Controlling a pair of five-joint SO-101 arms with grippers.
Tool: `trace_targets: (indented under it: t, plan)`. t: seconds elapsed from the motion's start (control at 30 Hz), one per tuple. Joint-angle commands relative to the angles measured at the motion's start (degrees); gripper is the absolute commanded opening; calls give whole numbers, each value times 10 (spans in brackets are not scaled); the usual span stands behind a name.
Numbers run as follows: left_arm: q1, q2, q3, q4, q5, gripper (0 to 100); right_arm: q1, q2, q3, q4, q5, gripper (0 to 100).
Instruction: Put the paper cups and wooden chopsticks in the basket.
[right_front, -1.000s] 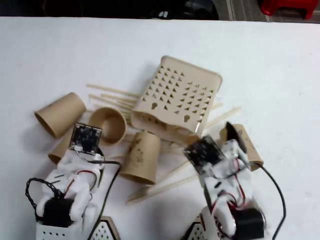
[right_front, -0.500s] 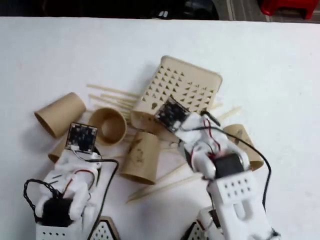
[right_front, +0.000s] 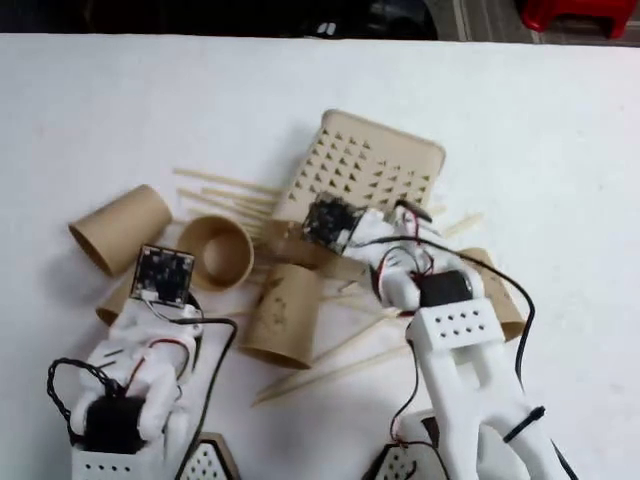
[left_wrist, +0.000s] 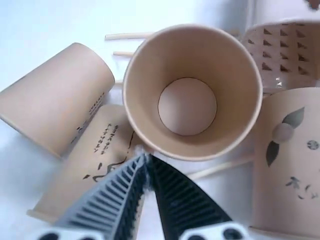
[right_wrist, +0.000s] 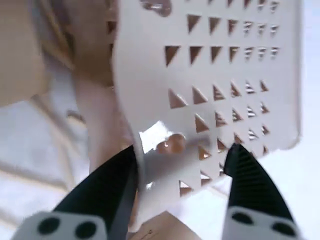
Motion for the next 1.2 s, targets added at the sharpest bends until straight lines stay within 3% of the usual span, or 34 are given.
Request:
trace_targets:
  t: [0.0, 0.1, 0.37, 0.67, 0.9, 1.17]
  plan:
    - [-7, 0, -10, -16, -8, 27, 29, 0, -22, -57, 4, 128]
    - [-7, 0, -10, -16, -8, 27, 34, -16, -26, -68, 3, 13]
    - [-7, 0, -9, -16, -8, 27, 28, -124, -36, -63, 2, 19]
    - [-7, 0, -9, -16, -8, 27, 28, -131, -155, 58, -59, 19]
    - [-7, 0, -9, -16, -8, 27, 35, -44, -207, 62, -93, 19]
    - [-7, 0, -8, -16, -8, 27, 90, 92, -329, 61, -129, 19]
